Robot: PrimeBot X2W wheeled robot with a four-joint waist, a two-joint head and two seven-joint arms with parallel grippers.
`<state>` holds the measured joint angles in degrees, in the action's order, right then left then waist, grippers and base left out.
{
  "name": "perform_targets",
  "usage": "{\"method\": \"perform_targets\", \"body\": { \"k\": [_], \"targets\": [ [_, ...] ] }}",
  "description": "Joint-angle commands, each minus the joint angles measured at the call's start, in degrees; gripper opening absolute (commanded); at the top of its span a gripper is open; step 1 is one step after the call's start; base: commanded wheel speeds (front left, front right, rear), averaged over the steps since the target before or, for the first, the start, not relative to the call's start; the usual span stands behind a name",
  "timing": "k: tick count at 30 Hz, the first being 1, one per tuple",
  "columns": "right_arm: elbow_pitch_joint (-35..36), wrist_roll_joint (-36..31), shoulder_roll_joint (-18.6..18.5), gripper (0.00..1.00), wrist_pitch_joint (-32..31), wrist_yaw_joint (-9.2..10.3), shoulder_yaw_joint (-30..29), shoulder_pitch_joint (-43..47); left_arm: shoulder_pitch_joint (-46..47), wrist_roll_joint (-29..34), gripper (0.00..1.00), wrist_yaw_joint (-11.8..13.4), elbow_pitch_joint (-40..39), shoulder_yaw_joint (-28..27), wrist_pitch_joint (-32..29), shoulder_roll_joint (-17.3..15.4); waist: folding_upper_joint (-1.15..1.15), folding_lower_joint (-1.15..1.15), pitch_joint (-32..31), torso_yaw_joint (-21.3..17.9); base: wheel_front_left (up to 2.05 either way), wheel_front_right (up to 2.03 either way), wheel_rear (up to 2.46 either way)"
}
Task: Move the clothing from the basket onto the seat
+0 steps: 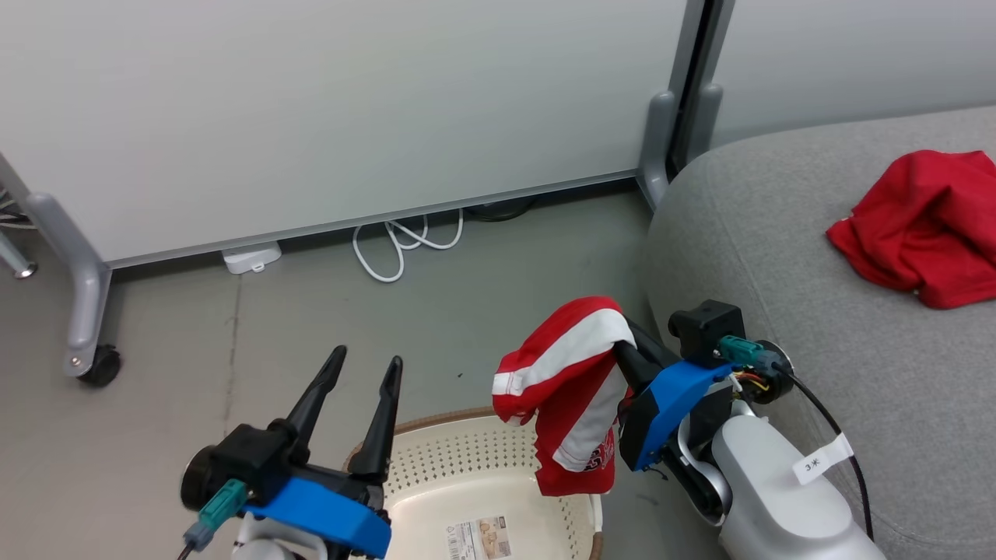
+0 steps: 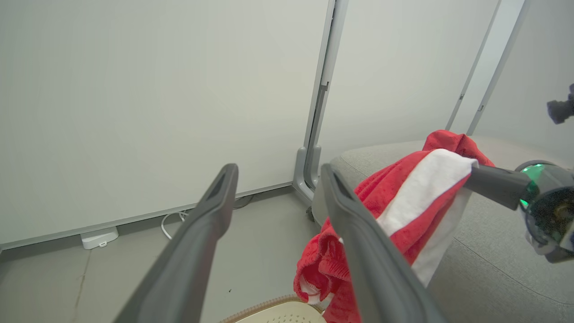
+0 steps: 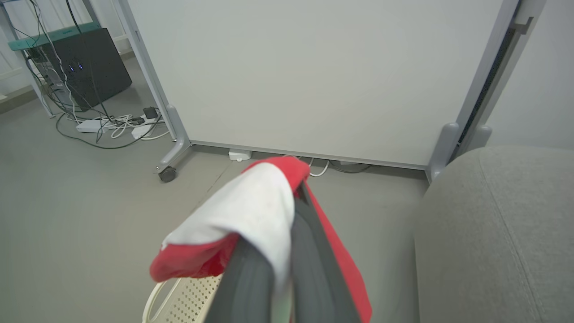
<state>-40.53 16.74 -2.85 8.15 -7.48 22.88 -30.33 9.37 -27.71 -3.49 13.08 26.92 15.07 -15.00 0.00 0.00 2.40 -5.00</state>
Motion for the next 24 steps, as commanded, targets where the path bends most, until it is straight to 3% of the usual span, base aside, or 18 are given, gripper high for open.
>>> {"method": "perform_targets", "body": {
  "k": [1,5,12,24],
  "targets": [
    [0.6,0.12,-0.07,0.0,-0.1,-0.03,0.24,0.19,-1.32,0.81,1.0,0.29,-1.02,-1.83,0.15,0.5,0.0,0.0,0.37,-1.25,0.0,0.0,0.0],
    [1.92,0.51,-0.07,0.0,-0.33,-0.03,0.88,0.74,-6.84,3.71,1.0,-0.03,-3.72,-8.26,0.15,2.27,0.0,0.0,0.75,-3.92,0.0,0.0,0.0],
    [3.53,0.63,-0.07,0.0,-0.74,-0.03,0.95,1.11,-11.48,7.53,1.0,-2.07,-5.14,-14.43,0.15,4.66,0.0,0.0,1.49,-9.02,0.0,0.0,0.0],
    [4.85,1.37,-0.06,0.0,-0.24,-0.03,0.46,1.52,-9.93,11.04,1.0,-3.93,-4.28,-15.11,0.15,5.85,0.0,0.0,3.48,-19.12,0.0,0.0,0.0]
  ]
}}
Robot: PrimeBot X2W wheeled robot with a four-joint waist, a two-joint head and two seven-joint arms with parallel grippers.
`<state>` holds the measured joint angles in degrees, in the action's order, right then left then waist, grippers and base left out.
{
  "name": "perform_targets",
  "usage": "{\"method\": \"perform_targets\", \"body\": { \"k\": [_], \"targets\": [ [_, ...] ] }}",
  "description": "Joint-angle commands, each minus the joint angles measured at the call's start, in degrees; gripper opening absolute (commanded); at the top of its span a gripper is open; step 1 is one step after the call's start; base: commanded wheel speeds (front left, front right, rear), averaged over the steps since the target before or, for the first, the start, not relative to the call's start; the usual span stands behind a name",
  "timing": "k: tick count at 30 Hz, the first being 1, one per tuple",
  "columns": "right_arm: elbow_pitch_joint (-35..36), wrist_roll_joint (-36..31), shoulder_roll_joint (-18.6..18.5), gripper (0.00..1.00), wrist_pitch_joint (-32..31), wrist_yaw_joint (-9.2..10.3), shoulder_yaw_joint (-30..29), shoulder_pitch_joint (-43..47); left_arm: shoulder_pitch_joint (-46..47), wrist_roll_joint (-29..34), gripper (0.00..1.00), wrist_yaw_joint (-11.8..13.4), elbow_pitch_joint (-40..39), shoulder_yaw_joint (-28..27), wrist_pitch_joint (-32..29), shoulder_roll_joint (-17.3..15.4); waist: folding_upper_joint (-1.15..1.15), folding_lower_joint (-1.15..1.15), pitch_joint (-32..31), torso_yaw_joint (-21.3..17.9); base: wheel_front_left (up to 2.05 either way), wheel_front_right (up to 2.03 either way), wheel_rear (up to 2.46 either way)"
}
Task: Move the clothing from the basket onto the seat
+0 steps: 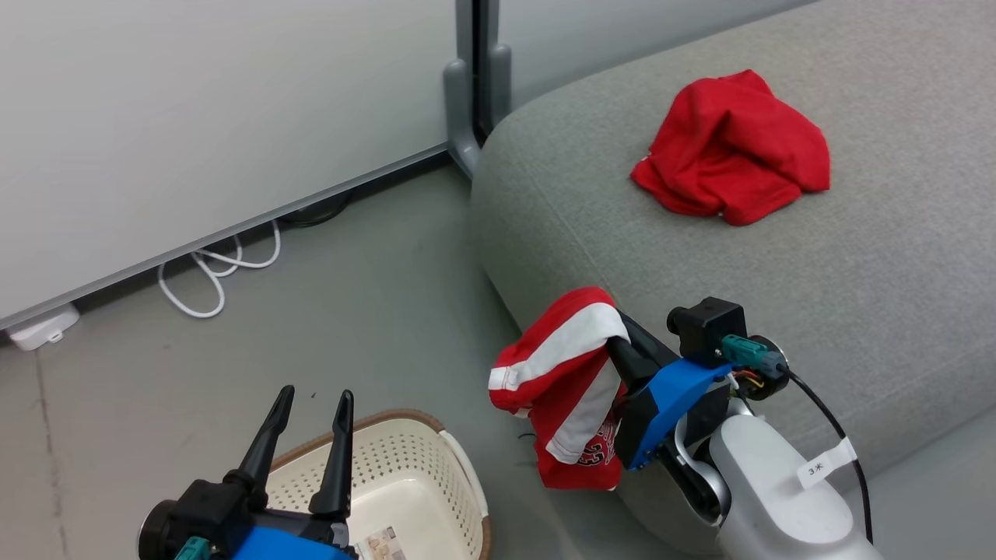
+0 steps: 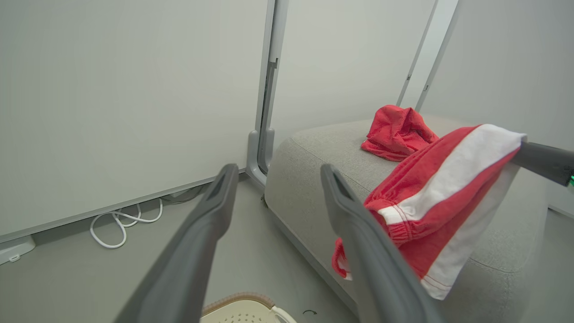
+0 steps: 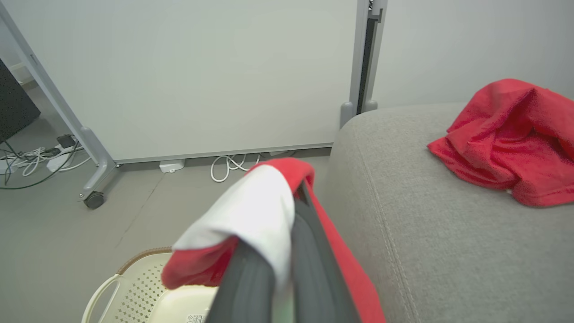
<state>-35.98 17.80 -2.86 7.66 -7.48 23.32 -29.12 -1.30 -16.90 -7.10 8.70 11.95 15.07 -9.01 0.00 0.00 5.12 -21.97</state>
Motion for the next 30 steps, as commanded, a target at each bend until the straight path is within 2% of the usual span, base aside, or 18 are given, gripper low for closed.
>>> {"method": "perform_targets", "body": {
  "k": [1,6,14,25,30],
  "targets": [
    [0.38,0.4,-0.05,0.0,0.34,-0.03,0.02,0.35,0.91,0.3,1.0,-0.37,0.09,-0.18,0.15,-0.16,0.0,0.0,0.95,-2.99,0.0,0.0,0.0],
    [0.39,0.72,-0.05,0.0,0.77,-0.03,-0.63,0.01,1.76,0.85,1.0,-0.54,-0.33,0.09,0.15,-0.44,0.0,0.0,2.03,-6.16,0.0,0.0,0.0],
    [0.72,1.28,-0.04,0.0,1.82,-0.03,-0.91,0.73,2.55,0.47,1.0,-0.36,-0.19,0.84,0.15,-1.32,0.0,0.0,3.3,-8.95,0.0,0.0,0.0],
    [0.39,1.39,-0.03,0.0,2.45,-0.03,-2.15,0.97,3.85,-0.29,1.0,-0.38,0.73,2.45,0.15,-2.21,0.0,0.0,3.9,-9.24,0.0,0.0,0.0],
    [-0.3,1.92,-0.02,0.0,2.7,-0.03,-3.4,0.08,4.11,-0.37,1.0,-0.38,0.33,2.76,0.15,-2.49,0.0,0.0,4.64,-8.15,0.0,0.0,0.0]
  ]
}}
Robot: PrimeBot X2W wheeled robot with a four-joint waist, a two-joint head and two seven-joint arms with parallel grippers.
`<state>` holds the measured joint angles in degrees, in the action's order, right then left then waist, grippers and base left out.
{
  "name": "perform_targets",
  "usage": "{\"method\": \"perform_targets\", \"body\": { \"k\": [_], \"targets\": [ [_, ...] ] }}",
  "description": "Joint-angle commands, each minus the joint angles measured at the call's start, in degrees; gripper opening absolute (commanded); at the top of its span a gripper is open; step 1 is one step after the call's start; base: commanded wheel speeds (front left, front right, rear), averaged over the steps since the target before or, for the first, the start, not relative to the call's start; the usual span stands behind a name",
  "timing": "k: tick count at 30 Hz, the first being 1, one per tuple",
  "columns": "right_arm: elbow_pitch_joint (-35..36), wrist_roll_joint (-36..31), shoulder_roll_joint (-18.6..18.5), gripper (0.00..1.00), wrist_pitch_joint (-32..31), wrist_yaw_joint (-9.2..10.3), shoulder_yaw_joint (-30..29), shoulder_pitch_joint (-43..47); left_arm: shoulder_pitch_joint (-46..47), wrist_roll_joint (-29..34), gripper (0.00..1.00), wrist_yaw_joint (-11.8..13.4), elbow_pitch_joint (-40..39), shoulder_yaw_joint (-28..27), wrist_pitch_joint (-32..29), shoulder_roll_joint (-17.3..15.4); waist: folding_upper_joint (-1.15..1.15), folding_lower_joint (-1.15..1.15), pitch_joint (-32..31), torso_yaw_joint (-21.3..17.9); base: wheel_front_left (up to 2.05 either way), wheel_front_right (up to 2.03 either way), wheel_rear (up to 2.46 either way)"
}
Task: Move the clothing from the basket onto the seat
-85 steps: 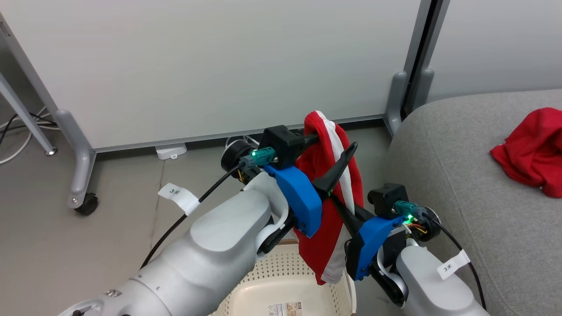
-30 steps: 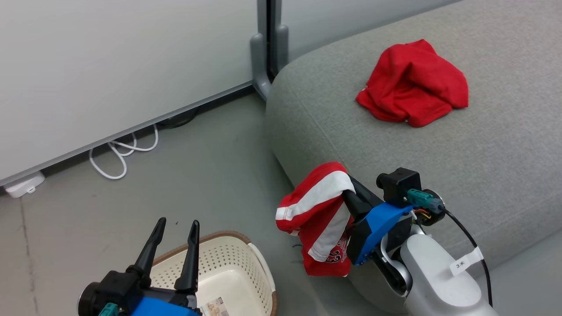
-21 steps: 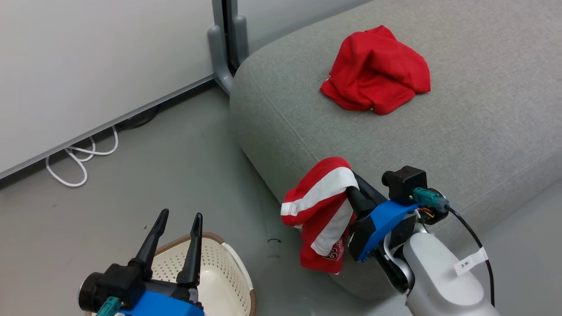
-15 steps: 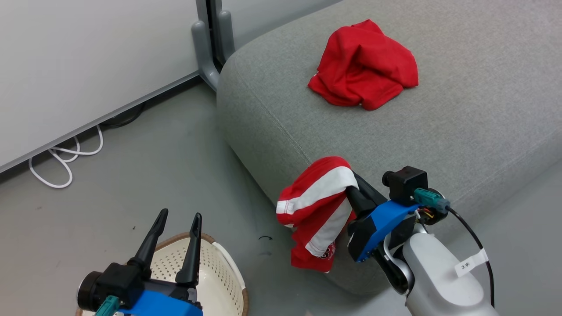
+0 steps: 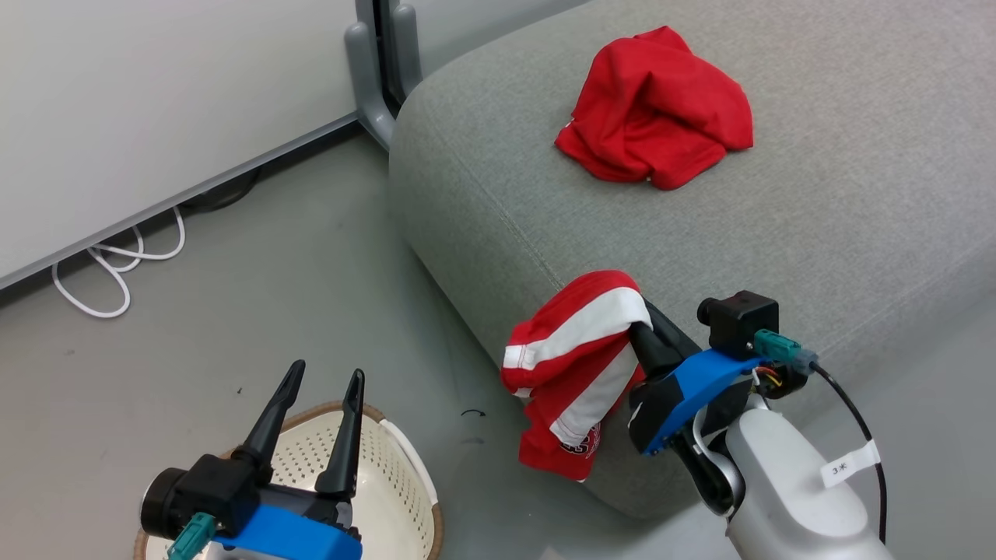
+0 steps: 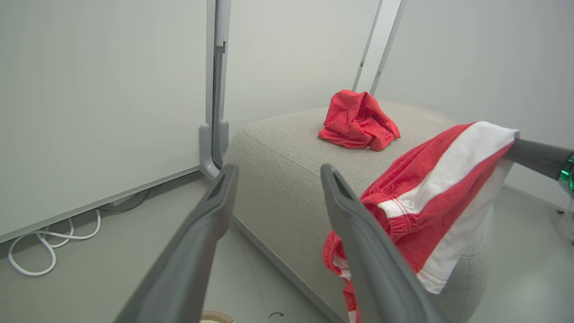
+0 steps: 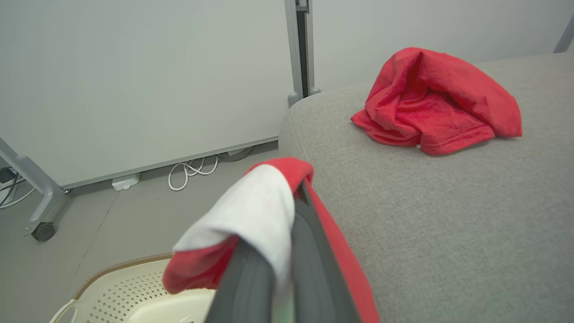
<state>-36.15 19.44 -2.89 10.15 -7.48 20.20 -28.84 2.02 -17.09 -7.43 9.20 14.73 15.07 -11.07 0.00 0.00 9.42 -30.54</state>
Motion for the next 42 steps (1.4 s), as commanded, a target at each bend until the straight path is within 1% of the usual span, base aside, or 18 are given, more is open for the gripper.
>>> {"method": "perform_targets", "body": {
  "k": [1,4,7,13,15,21,27,29,32,35,38,42],
  "targets": [
    [-0.23,0.37,0.0,0.0,0.28,-0.03,-0.51,-0.68,0.87,-0.14,1.0,-0.05,-0.23,-0.1,0.15,-0.52,0.0,0.0,0.6,0.64,0.0,0.0,0.0],
    [-0.56,0.86,-0.01,0.0,0.71,-0.03,-2.01,-2.93,1.5,0.18,1.0,-0.05,-0.58,-0.06,0.15,-0.82,0.0,0.0,1.97,1.53,0.0,0.0,0.0],
    [-1.08,1.02,0.01,0.0,1.38,-0.03,-4.85,-6.01,2.46,0.53,1.0,-0.05,-1.08,0.3,0.15,-1.25,0.0,0.0,4.02,2.85,0.0,0.0,0.0],
    [-0.86,0.41,0.0,0.0,1.46,-0.03,-13.34,-15.49,5.33,1.16,1.0,-0.05,-1.94,0.82,0.15,-2.34,0.0,0.0,9.43,5.75,0.0,0.0,0.0],
    [-0.05,-0.08,-0.65,0.0,0.69,-0.03,-16.49,-19.35,6.47,1.42,1.0,-0.05,-2.49,1.09,0.15,-2.8,0.0,0.0,11.57,6.63,0.0,0.0,0.0],
    [2.83,-1.74,-6.73,0.0,-3.58,-0.03,-25.13,-29.77,9.57,2.18,1.0,-0.05,-4.61,1.84,0.15,-4.2,0.0,0.0,18.15,9.5,0.0,0.0,0.0],
    [4.96,-3.57,-14.35,0.0,-7.8,-0.03,-38.49,-38.68,11.91,3.22,1.0,-0.06,-7.03,2.01,0.15,-5.29,0.0,0.0,24.36,12.82,0.0,0.0,0.0],
    [5.37,-4.74,-16.06,0.0,-8.75,-0.03,-42.72,-40.81,12.35,3.51,1.0,-0.06,-8.01,1.41,0.15,-5.56,0.0,0.0,26.25,13.74,0.0,0.0,0.0],
    [4.82,-6.87,-18.4,0.0,-10.49,-0.03,-47.27,-42.52,13.08,4.08,1.0,-0.06,-9.83,1.0,0.15,-5.96,0.0,0.0,29.28,15.05,0.0,0.0,0.0],
    [2.94,-8.84,-19.25,0.0,-11.06,-0.03,-50.98,-42.32,13.66,4.46,1.0,-0.06,-11.25,0.83,0.15,-6.41,0.0,0.0,31.66,16.04,0.0,0.0,0.0],
    [-0.26,-11.0,-18.96,0.0,-10.64,-0.03,-54.35,-40.15,14.25,4.73,1.0,-0.06,-12.41,0.78,0.15,-6.65,0.0,0.0,33.4,16.78,0.0,0.0,0.0],
    [-4.71,-13.4,-18.04,0.0,-10.3,-0.03,-57.23,-38.53,14.72,5.09,1.0,-0.06,-13.28,0.85,0.15,-6.7,0.0,0.0,34.83,17.44,0.0,0.0,0.0]
  ]
}}
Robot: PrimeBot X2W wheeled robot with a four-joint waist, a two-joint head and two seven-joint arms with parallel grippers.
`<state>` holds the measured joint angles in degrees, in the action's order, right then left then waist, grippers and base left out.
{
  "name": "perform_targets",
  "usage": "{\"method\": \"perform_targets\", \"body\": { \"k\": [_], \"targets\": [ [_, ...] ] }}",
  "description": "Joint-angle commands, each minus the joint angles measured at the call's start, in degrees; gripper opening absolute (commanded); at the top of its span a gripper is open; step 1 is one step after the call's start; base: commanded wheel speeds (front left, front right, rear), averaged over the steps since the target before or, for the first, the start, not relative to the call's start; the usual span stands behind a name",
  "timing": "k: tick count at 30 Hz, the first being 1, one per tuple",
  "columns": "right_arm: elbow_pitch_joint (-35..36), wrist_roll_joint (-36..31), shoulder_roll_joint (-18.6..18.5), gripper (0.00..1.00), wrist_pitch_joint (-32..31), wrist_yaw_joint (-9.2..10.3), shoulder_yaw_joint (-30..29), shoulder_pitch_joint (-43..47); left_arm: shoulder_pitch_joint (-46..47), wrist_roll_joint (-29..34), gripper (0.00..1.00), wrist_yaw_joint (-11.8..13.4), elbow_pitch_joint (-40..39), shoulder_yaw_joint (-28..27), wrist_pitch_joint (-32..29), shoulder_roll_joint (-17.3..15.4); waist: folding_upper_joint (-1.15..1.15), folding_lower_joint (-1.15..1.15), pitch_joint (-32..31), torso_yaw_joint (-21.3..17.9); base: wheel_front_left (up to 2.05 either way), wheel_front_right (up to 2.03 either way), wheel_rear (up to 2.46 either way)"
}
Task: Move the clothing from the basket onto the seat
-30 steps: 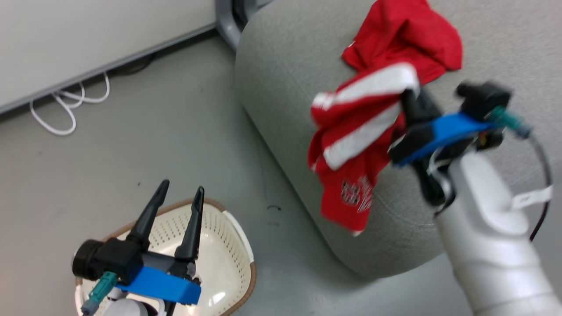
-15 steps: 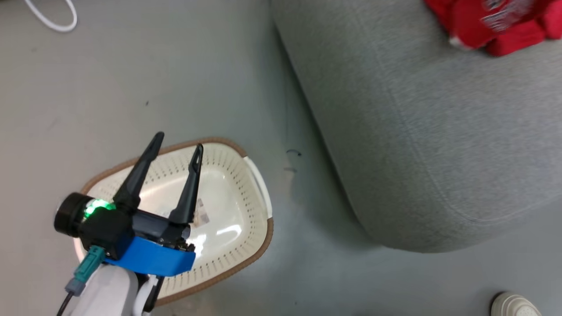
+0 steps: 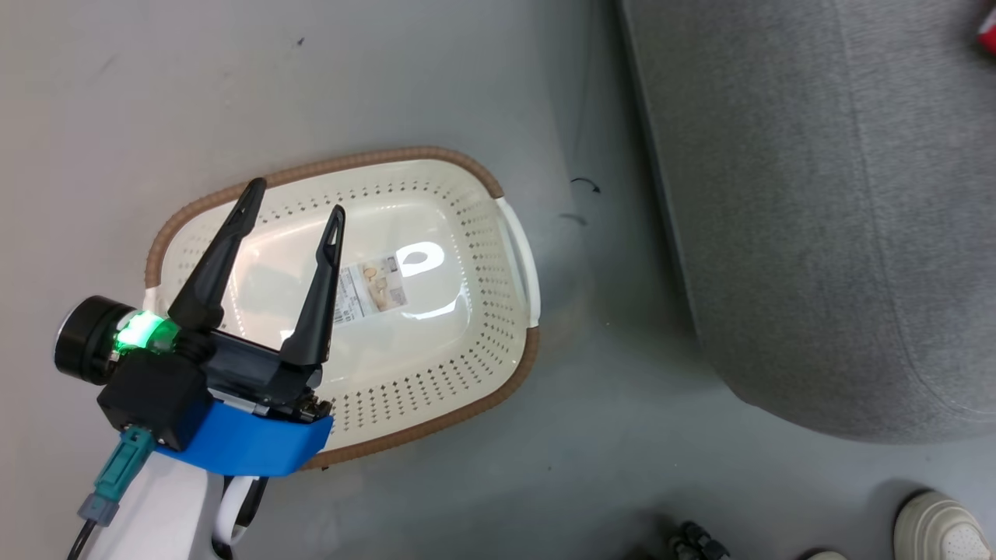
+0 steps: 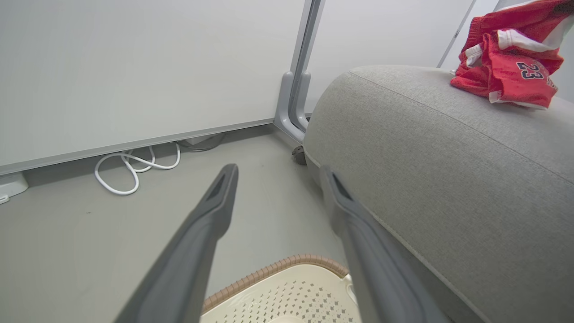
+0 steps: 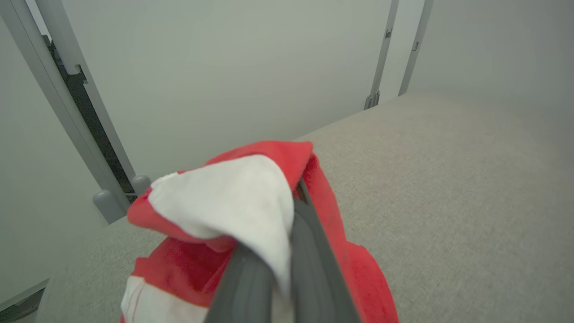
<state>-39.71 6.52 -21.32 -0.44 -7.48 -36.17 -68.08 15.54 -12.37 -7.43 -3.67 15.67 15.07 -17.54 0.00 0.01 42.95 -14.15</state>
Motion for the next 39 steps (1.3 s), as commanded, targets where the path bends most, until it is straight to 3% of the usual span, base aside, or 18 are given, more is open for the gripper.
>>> {"method": "perform_targets", "body": {
  "k": [1,7,9,10,20,25,33,39],
  "targets": [
    [-2.22,-1.19,0.42,0.0,0.4,-0.03,-1.41,1.09,1.33,0.42,1.0,-0.06,-0.36,0.04,0.15,-0.24,0.0,-0.01,1.49,1.16,0.0,0.0,0.0],
    [-8.03,-6.21,0.39,0.04,0.21,-0.03,-2.05,3.2,2.26,0.11,1.0,-0.06,0.29,0.91,0.15,0.45,0.0,-0.01,1.12,2.03,0.0,0.0,0.0],
    [-9.31,-6.97,0.29,0.55,0.67,-0.03,-2.08,3.22,2.5,-0.13,1.0,-0.06,0.71,0.98,0.15,0.82,0.0,-0.01,0.25,2.27,0.0,0.0,0.0],
    [-9.92,-7.2,0.33,1.0,0.75,-0.03,-1.91,3.3,2.5,-0.23,1.0,-0.06,0.9,0.95,0.15,0.95,0.0,-0.01,-0.31,2.34,0.0,0.0,0.0],
    [-11.11,-8.45,-0.08,1.0,2.13,-0.03,3.59,6.38,0.23,-1.83,1.0,-0.06,3.78,1.96,0.15,3.57,0.0,-0.01,-9.31,3.19,0.0,0.0,0.0],
    [-10.12,-7.4,1.53,1.0,2.34,-0.03,7.22,11.05,-1.99,-2.94,1.0,-0.06,6.02,1.16,0.15,5.33,0.0,-0.01,-15.51,3.58,0.0,0.0,0.0],
    [-5.53,-5.29,5.26,1.0,2.58,-0.03,16.27,20.35,-6.8,-3.83,1.0,-0.06,9.12,-2.51,0.15,7.98,0.0,-0.01,-24.33,3.61,0.0,0.0,0.0],
    [1.66,-2.15,8.19,1.0,2.72,-0.02,22.56,28.96,-10.57,-4.77,1.0,-0.06,12.23,-3.54,0.15,8.91,0.0,-0.01,-30.79,3.59,0.0,0.0,0.0]
  ]
}}
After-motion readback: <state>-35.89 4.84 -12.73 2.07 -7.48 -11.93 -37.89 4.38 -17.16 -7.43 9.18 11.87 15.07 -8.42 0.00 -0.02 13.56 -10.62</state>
